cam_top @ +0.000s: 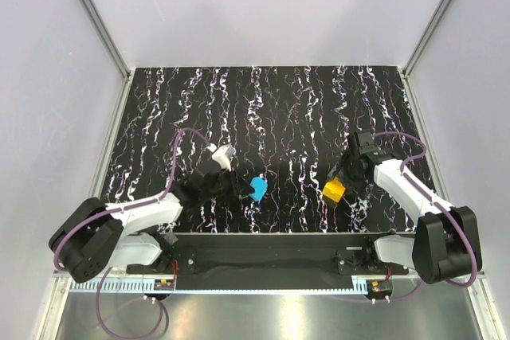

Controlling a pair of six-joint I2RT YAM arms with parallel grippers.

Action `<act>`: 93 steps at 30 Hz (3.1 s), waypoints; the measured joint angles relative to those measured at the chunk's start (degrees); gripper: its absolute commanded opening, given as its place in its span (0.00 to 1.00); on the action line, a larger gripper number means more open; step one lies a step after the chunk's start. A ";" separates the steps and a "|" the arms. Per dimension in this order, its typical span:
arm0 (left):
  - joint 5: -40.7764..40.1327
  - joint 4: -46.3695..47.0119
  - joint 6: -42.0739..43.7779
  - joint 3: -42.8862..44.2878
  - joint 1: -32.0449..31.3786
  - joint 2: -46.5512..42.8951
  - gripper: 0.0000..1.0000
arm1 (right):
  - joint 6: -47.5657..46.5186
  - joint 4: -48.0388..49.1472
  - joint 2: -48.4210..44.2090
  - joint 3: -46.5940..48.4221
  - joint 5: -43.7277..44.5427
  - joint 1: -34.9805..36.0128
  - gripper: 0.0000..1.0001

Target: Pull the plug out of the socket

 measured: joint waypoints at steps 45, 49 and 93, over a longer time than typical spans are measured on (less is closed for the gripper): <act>-10.29 -26.34 0.31 -0.61 2.12 -30.40 0.71 | -9.16 -1.57 8.57 9.55 7.45 6.88 0.00; -9.79 -29.83 -0.02 -0.63 2.12 -34.58 0.71 | -12.98 -0.37 16.46 18.93 7.80 10.05 0.00; -8.81 -41.62 -3.85 -2.86 2.16 -53.48 0.96 | -19.04 0.26 31.89 42.99 0.00 18.67 1.00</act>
